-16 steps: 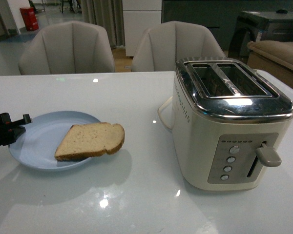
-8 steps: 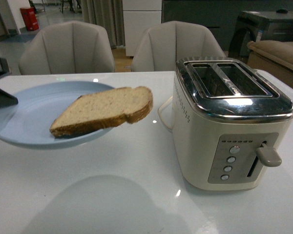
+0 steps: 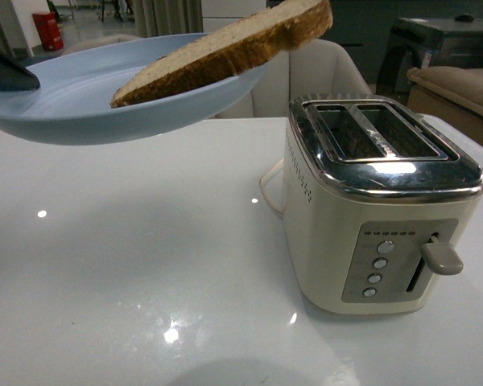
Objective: Left arm holds plate, right arm toasts bread
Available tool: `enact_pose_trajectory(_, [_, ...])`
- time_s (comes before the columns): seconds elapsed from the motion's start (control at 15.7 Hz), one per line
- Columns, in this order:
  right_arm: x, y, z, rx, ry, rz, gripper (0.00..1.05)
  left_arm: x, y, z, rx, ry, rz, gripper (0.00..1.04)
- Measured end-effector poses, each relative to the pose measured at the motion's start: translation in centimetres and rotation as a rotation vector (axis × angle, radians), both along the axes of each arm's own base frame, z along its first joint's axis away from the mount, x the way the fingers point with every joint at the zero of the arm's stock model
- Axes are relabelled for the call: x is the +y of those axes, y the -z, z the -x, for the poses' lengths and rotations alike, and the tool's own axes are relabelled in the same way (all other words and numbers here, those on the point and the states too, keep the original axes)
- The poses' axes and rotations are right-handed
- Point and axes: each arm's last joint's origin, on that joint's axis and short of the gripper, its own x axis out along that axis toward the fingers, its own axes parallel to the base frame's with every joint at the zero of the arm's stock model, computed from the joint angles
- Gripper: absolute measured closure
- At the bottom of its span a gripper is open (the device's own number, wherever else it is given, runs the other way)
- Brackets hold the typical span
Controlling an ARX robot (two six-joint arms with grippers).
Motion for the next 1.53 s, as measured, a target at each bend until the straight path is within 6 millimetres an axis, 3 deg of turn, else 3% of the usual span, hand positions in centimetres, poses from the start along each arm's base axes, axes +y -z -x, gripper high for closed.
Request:
enact_pose_trajectory(1.34, [0.0,0.0,0.0,0.000,0.000,0.000,0.06,0.1,0.0,-0.1,-0.011,-0.020,-0.019,1.02])
enact_pose_trajectory(1.47, [0.1,0.0,-0.5,0.188,0.153,0.010,0.06,0.1,0.0,-0.1,-0.011,-0.020,-0.019,1.02])
enact_pose_trajectory(1.53, [-0.3,-1.2,-0.9,0.171,0.222,0.020,0.06,0.1,0.0,-0.1,-0.012,-0.018,-0.018,1.02])
